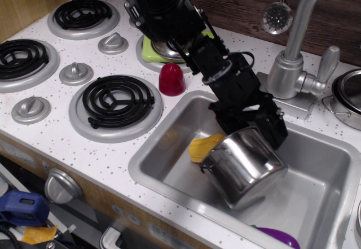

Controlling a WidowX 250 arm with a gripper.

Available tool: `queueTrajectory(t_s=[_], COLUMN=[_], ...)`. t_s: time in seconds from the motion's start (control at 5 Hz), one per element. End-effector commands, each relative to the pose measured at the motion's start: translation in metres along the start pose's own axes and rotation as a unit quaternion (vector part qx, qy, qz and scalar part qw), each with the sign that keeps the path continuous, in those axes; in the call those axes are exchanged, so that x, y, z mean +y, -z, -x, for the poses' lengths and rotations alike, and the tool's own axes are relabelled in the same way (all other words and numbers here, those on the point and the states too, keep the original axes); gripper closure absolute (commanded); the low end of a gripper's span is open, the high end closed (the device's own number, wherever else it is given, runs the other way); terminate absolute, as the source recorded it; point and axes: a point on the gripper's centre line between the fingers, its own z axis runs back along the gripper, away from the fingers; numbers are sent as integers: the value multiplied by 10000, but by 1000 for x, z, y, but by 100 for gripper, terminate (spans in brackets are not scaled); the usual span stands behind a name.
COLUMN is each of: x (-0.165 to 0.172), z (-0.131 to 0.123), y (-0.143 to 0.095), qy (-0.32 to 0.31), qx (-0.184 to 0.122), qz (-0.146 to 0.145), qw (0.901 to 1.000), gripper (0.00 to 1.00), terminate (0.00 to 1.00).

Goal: Flip pot upright in sink

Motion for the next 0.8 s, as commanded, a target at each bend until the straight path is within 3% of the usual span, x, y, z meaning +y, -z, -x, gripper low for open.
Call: queueTrajectory(t_s=[0.0, 0.2, 0.4, 0.6], x=[-13, -18, -19, -24], z=[-7, -7, -8, -9], y=[-2, 0, -1, 4], qy=[-82, -151, -46, -18], qx=[-275, -380, -496, -732], qz=[-17, -168, -644, -1788], qw=[9996, 9990, 9967, 9812], gripper=[100, 100, 100, 100], terminate=[0, 0, 0, 0])
